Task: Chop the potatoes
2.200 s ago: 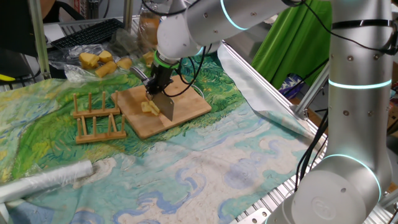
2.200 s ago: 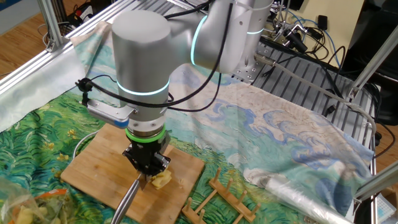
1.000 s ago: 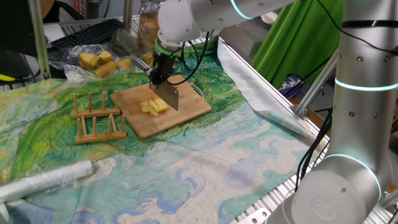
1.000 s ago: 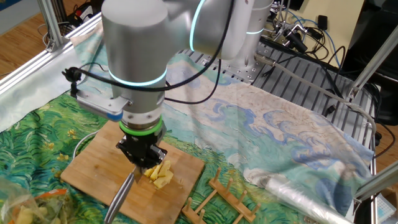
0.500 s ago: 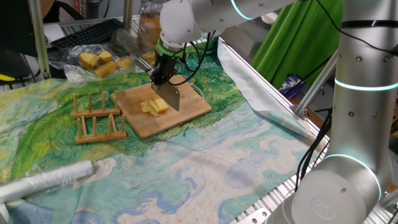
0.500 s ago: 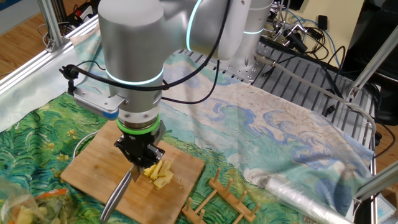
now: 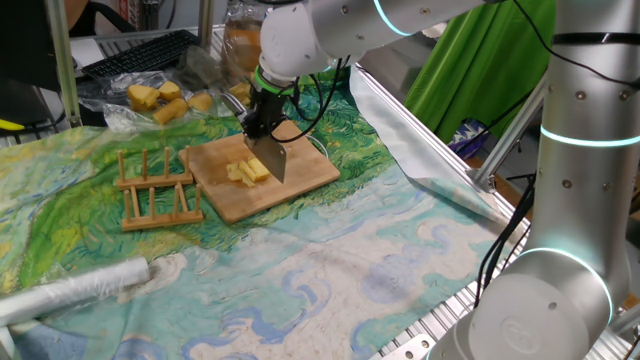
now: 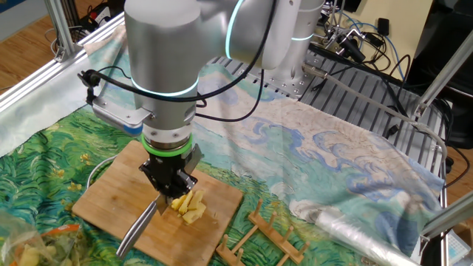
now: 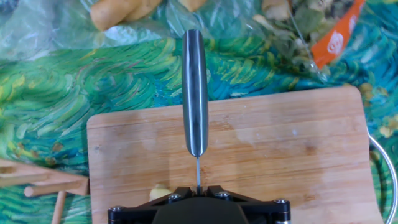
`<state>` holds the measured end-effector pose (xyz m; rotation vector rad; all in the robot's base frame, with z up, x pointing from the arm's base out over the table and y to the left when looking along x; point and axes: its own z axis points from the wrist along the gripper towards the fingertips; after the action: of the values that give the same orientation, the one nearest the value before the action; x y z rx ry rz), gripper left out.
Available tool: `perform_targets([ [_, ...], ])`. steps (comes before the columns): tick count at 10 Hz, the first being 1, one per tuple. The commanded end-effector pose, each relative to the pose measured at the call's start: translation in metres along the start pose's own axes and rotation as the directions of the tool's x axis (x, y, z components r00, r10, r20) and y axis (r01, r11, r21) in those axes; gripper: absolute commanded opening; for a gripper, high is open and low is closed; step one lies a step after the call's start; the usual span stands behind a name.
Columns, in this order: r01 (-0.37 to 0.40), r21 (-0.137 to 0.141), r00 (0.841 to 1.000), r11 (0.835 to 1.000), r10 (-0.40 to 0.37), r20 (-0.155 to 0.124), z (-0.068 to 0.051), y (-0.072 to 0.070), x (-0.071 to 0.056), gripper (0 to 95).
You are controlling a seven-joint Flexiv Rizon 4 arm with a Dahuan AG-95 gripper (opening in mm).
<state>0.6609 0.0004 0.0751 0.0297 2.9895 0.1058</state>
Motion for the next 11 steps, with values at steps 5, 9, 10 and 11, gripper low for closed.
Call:
perform_targets([
  [5, -0.009, 0.014, 1.0, 1.0, 0.009, 0.016, 0.001, 0.0, 0.004, 0.0],
  [9, -0.007, 0.019, 1.0, 1.0, 0.006, 0.018, 0.003, 0.0, 0.003, 0.0],
  [10, 0.007, 0.024, 1.0, 1.0, -0.008, 0.025, 0.007, -0.001, 0.004, 0.0],
  [11, 0.019, 0.026, 0.999, 0.999, -0.02, 0.04, 0.018, -0.002, 0.003, 0.0],
])
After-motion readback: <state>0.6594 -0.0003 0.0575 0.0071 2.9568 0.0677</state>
